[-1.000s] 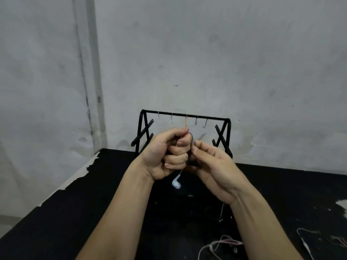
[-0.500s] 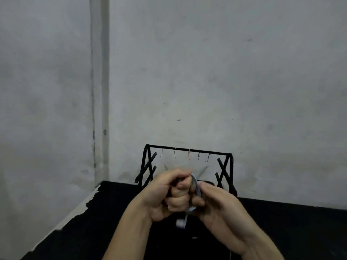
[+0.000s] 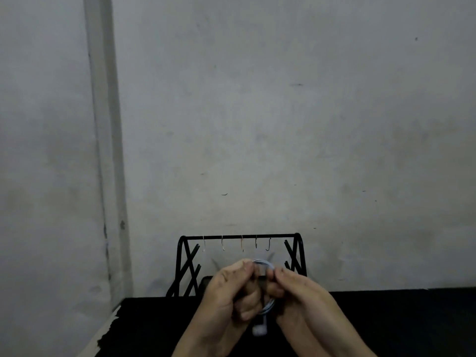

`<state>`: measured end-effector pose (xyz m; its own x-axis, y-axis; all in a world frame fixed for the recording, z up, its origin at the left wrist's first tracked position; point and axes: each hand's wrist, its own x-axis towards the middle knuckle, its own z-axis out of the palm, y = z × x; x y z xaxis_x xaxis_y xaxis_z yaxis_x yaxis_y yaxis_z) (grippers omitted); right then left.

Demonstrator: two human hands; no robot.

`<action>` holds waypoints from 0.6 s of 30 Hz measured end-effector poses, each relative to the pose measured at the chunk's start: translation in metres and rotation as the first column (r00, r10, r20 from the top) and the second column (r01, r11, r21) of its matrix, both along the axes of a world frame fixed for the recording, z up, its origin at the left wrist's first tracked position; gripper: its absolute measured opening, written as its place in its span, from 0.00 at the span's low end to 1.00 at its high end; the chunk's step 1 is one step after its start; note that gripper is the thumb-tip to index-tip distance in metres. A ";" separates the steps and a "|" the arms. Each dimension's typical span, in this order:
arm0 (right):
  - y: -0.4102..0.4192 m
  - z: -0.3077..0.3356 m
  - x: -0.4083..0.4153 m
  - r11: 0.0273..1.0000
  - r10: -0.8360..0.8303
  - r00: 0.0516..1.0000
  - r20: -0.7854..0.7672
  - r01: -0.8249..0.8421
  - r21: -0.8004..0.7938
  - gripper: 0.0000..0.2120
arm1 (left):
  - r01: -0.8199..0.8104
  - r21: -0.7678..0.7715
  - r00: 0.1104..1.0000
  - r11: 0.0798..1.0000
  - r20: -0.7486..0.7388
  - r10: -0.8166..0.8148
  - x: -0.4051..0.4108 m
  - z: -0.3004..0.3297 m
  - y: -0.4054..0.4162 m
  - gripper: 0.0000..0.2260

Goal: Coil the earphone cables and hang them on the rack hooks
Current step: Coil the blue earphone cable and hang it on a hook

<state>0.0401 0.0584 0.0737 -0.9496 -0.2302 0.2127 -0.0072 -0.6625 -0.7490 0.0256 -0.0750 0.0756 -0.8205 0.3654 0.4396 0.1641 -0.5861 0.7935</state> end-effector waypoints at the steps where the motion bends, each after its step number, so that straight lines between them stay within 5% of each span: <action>1: 0.000 0.000 -0.001 0.999 -0.033 0.999 0.015 0.033 -0.004 0.21 | 0.011 0.010 1.000 1.000 -0.005 -0.011 0.000 -0.001 0.004 0.14; 6: -0.006 -0.008 -0.007 0.968 -0.232 0.972 0.033 0.227 0.107 0.13 | -0.146 -0.044 0.979 0.988 0.138 0.151 -0.007 -0.009 0.017 0.11; 12: -0.018 -0.025 -0.005 0.950 -0.189 0.951 0.244 0.113 0.292 0.16 | -0.270 -0.308 0.876 0.912 0.315 0.366 -0.022 -0.033 0.011 0.15; 18: -0.025 -0.023 -0.010 0.945 -0.241 0.952 0.187 0.187 0.267 0.12 | -0.281 -0.247 0.897 0.927 0.277 0.346 -0.022 -0.032 0.007 0.16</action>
